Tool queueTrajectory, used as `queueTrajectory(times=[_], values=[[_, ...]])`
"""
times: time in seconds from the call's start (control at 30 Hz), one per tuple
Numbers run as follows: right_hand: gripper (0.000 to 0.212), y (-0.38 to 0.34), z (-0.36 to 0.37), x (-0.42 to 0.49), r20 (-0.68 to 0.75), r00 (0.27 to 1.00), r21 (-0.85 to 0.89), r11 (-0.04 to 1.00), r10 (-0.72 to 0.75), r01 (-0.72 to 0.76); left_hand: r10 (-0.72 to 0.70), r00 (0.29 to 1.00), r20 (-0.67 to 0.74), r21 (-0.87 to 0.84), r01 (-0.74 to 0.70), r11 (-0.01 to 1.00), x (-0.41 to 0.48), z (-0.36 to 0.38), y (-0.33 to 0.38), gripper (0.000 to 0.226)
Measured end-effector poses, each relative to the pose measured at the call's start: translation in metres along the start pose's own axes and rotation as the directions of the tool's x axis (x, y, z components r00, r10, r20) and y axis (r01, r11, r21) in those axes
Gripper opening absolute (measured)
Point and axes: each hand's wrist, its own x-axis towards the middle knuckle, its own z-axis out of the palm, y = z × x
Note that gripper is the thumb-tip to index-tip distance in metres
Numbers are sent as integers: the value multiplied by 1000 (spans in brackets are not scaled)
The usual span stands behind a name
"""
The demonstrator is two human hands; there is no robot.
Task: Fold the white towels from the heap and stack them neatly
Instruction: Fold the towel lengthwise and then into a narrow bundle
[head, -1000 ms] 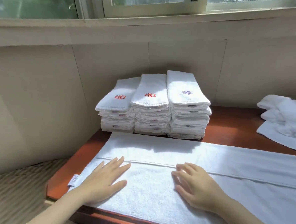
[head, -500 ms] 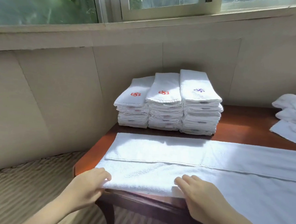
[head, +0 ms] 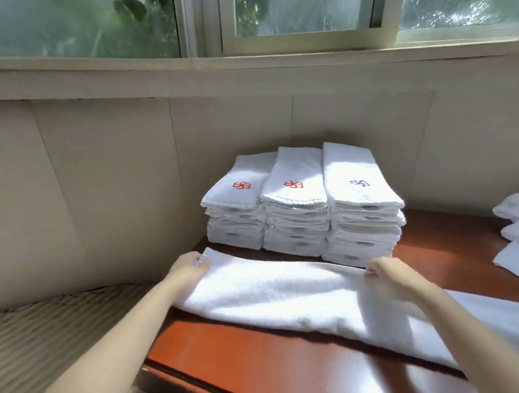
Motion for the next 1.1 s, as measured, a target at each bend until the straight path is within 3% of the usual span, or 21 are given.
queueTrajectory(times=[0.13,0.3,0.37,0.43,0.47,0.53,0.6,0.67,0.77,0.93,1.1], values=[[31,10,40,28,-26,996,-21,997,80,-80,8,993,-122,346,35,938,22,18,-6,30],[31,12,41,50,29,990,-5,990,140,-140,14,989,-150,602,80,795,29,27,7,22],[30,7,43,49,13,982,38,981,190,-191,-28,990,-137,690,116,714,28,28,15,18],[36,4,45,43,-87,961,25,965,262,-261,-46,992,-117,796,122,593,29,30,26,47],[40,4,46,37,-144,945,16,956,292,-293,-6,995,-101,854,90,513,28,35,33,59],[45,9,49,22,-217,918,25,942,332,-335,98,995,15,916,-53,398,23,57,54,58],[43,21,48,5,-238,897,25,925,373,-378,175,964,201,869,-258,422,10,97,80,45],[39,39,45,-15,-239,870,3,896,432,-444,256,904,342,746,-427,512,-12,146,108,43],[32,69,38,-50,-185,816,-14,829,548,-560,372,827,421,541,-559,628,-50,217,148,41],[8,105,22,-96,-54,821,2,822,569,-569,403,834,376,466,-546,696,-98,272,173,34],[22,135,-1,-128,218,796,170,782,564,-600,252,861,443,370,-431,823,-110,264,179,40]])
